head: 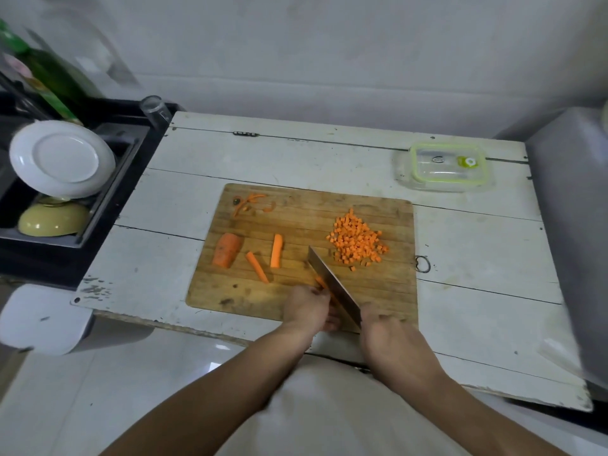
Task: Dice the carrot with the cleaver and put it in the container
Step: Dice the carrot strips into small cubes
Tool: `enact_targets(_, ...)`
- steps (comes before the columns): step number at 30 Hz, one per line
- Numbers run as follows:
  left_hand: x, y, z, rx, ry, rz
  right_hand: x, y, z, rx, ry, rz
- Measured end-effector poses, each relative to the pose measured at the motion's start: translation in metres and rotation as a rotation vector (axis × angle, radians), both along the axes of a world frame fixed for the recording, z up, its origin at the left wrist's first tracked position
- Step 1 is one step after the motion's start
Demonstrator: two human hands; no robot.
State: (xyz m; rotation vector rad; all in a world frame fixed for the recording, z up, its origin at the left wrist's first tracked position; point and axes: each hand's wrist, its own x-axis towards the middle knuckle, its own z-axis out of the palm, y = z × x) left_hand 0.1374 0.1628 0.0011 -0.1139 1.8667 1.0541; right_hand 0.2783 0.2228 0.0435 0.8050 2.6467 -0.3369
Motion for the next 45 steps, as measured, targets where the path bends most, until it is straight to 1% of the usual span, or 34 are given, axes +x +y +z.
enact_targets(3,0.0,0.002,-0.001,-0.002,0.045,-0.005,0.002,0.0,0.002,0.02,-0.006,0.05)
enact_targets(7,-0.001,0.002,-0.004,-0.007,0.042,-0.027,0.001,0.002,0.003,0.057,-0.02,0.113)
enact_targets(14,-0.013,0.004,-0.003,-0.034,-0.045,0.009,-0.002,0.006,0.009,-0.046,-0.057,0.087)
enact_targets(19,-0.016,0.008,-0.009,-0.092,0.061,-0.053,-0.003,0.015,0.011,-0.064,-0.076,0.083)
enact_targets(23,-0.021,0.009,-0.012,-0.101,0.082,-0.052,-0.012,0.013,0.004,-0.045,-0.088,0.111)
enact_targets(26,-0.023,0.009,-0.014,-0.114,0.106,-0.059,-0.026,0.009,-0.009,0.012,-0.041,0.137)
enact_targets(29,-0.024,0.008,-0.012,-0.123,0.133,-0.066,-0.037,0.005,-0.011,0.095,0.081,0.17)
enact_targets(31,-0.024,0.008,-0.012,-0.106,0.106,-0.062,-0.039,0.004,-0.009,0.093,0.056,0.159)
enact_targets(32,-0.024,0.008,-0.012,-0.094,0.09,-0.061,-0.041,0.005,-0.007,0.07,0.039,0.14)
enact_targets(34,-0.023,0.007,-0.012,-0.073,0.07,-0.063,-0.036,0.014,-0.012,-0.015,0.055,0.008)
enact_targets(37,-0.022,0.005,-0.008,-0.036,0.09,-0.102,-0.022,0.027,-0.013,-0.178,0.198,-0.125)
enact_targets(41,-0.027,-0.004,-0.004,0.012,0.05,-0.162,-0.006,0.039,-0.011,-0.317,0.281,-0.17)
enact_targets(43,-0.035,-0.01,-0.003,0.026,0.048,-0.136,-0.003,0.042,-0.011,-0.324,0.273,-0.149)
enact_targets(45,-0.041,-0.015,-0.002,0.044,0.045,-0.066,-0.003,0.043,-0.011,-0.313,0.27,-0.135)
